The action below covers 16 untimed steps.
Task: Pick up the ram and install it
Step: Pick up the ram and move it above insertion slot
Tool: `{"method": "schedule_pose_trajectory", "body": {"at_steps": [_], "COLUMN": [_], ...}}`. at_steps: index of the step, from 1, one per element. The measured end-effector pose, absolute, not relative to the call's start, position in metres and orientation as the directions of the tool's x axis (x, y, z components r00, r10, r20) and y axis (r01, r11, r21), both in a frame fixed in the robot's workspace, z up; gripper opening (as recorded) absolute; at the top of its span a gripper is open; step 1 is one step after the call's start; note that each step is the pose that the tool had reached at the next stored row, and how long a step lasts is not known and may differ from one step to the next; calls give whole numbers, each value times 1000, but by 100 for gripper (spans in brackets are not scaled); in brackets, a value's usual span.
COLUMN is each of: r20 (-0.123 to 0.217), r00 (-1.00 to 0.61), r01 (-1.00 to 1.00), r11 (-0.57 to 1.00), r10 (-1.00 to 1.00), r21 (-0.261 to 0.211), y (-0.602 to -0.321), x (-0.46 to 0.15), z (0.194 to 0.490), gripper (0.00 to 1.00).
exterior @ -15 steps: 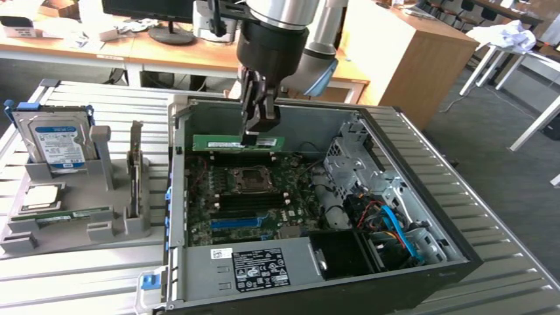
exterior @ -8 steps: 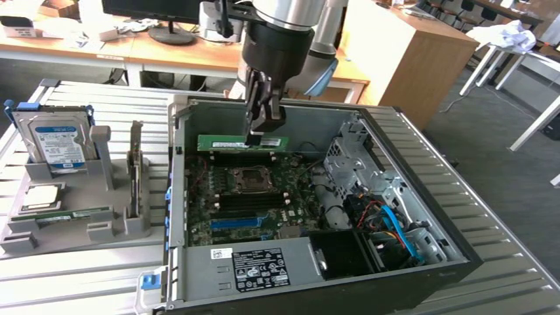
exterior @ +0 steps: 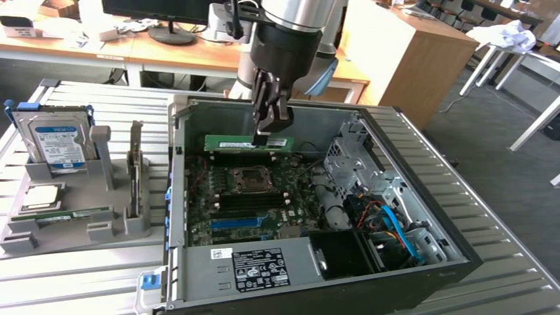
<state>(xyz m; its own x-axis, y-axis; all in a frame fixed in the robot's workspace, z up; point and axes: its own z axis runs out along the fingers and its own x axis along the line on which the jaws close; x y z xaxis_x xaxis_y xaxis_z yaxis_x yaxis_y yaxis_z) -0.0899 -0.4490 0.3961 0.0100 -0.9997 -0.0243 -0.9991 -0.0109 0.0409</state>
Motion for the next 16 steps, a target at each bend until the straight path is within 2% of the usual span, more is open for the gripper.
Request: {"method": "schedule_pose_trajectory", "body": {"at_steps": [16], "r20": [-24], "r00": [10], "r01": [-999], "r11": [-11], "r10": [-1000], "r21": [41], "y": [-449], "x": [-70], "z": [396], "gripper": [13]}}
